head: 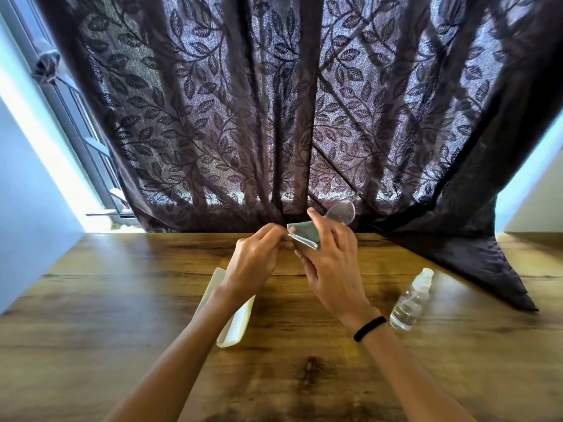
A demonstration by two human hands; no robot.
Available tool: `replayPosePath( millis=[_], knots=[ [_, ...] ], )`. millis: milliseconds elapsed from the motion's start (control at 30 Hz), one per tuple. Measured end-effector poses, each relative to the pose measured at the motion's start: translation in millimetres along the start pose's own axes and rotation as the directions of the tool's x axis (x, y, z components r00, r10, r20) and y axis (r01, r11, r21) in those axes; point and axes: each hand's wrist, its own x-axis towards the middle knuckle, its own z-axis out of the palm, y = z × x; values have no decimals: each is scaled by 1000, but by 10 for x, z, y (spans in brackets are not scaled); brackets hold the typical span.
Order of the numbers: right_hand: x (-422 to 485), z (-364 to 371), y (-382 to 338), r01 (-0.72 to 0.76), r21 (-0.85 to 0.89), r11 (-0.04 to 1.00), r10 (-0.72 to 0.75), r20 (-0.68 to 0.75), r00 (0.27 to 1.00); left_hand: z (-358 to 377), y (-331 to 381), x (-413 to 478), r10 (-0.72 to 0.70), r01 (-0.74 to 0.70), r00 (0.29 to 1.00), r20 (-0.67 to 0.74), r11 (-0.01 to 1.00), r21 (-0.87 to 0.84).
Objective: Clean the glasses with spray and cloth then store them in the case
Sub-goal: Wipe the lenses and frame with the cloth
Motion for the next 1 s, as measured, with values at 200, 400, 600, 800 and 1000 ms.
replayPosePath(
  millis=[200,400,600,800,1000],
  knots=[
    [44,-44,73,-88,-118,989,89,6,996,0,-5,-19,-4,4,1000,-4,1000,31],
    [-24,-15,102,-94,-125,988,84,-86,993,17,24,-21,-12,12,1000,6,1000,-3],
    [-22,13,61,-46,34,998,51,-165,985,15,62,-21,-24,23,999,-22,1000,-13],
    [66,1,50,3,155,988,19,-141,990,11,34,18,-61,61,996,-70,998,-1],
    [76,-28,52,67,147,987,-56,-79,995,-2,-24,23,-39,41,997,-71,999,28]
  ],
)
